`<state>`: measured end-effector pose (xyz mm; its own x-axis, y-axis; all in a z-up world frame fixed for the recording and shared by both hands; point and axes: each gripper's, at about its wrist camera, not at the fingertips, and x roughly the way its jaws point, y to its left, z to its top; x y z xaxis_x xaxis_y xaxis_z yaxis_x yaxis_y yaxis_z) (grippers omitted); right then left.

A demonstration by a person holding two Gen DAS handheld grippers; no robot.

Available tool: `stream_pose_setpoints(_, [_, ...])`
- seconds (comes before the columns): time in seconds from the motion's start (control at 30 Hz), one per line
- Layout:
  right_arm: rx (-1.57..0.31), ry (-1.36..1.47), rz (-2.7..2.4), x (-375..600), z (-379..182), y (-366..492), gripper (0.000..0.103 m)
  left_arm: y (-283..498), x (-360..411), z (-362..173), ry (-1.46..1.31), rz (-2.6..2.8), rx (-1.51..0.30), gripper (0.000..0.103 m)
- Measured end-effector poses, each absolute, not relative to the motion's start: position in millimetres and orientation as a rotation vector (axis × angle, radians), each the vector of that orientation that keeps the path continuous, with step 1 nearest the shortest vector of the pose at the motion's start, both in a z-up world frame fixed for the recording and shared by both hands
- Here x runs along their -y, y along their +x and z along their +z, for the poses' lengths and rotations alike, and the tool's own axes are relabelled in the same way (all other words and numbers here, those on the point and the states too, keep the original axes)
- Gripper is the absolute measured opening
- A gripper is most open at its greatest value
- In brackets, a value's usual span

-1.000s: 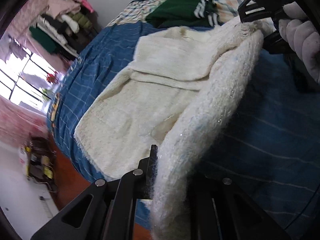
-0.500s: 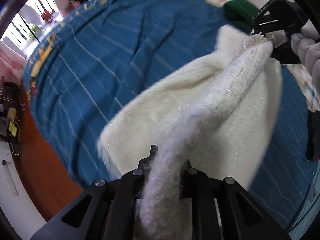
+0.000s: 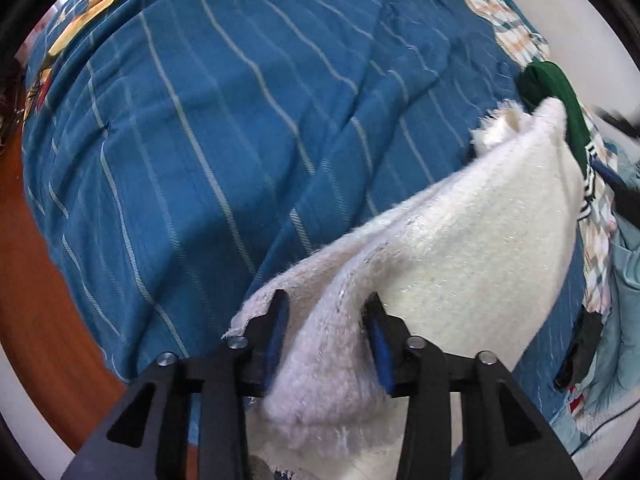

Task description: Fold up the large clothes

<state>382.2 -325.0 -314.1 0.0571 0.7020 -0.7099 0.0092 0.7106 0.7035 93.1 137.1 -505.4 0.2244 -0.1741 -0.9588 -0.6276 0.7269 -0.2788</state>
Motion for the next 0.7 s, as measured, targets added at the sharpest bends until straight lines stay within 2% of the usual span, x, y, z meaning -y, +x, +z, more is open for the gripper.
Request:
stream_pose_setpoints(0.03, [-1.395, 0.605, 0.554, 347.6, -309.5, 382.4, 0.075, 92.7, -137.2, -508.5, -0.729, 0.369, -1.335, 0.046])
stream_pose_setpoints(0.07, [-1.353, 0.554, 0.509, 375.0, -305.8, 381.8, 0.085, 93.2, -137.5, -510.3, -0.711, 0.381, -1.336, 0.059])
stream_pose_setpoints(0.1, [-1.315, 0.482, 0.459, 402.0, -306.9, 381.2, 0.086, 95.2, -137.7, -511.5, -0.661, 0.419, -1.349, 0.083])
stream_pose_setpoints(0.13, [-1.303, 0.442, 0.427, 419.1, -313.5, 383.3, 0.086, 97.0, -140.2, -514.4, -0.617, 0.463, -1.37, 0.09])
stream_pose_setpoints(0.2, [-1.333, 0.41, 0.399, 446.9, -342.1, 391.7, 0.086, 94.2, -147.4, -521.9, -0.635, 0.485, -1.371, 0.093])
stream_pose_setpoints(0.3, [-1.429, 0.535, 0.52, 472.0, -411.1, 411.6, 0.086, 91.1, -152.3, -528.3, -0.669, 0.499, -1.376, 0.093])
stream_pose_setpoints(0.4, [-1.502, 0.676, 0.623, 451.0, -475.0, 432.0, 0.087, 95.1, -147.3, -530.9, -0.602, 0.512, -1.389, 0.093])
stream_pose_setpoints(0.47, [-1.472, 0.775, 0.696, 439.9, -495.8, 438.6, 0.086, 96.8, -147.9, -531.7, -0.582, 0.522, -1.396, 0.093])
stream_pose_setpoints(0.53, [-1.407, 0.813, 0.737, 433.2, -491.4, 440.1, 0.06, 99.0, -149.2, -532.1, -0.564, 0.542, -1.396, 0.093])
stream_pose_setpoints(0.57, [-1.398, 0.828, 0.744, 431.1, -489.7, 438.2, 0.037, 101.1, -149.6, -532.3, -0.551, 0.556, -1.392, 0.094])
stream_pose_setpoints(0.6, [-1.388, 0.834, 0.725, 430.7, -486.1, 434.2, 0.029, 102.7, -149.4, -532.3, -0.536, 0.566, -1.39, 0.093])
stream_pose_setpoints(0.7, [-1.345, 0.936, 0.624, 450.2, -475.3, 416.9, 0.015, 111.6, -149.5, -525.0, -0.51, 0.59, -1.375, 0.093])
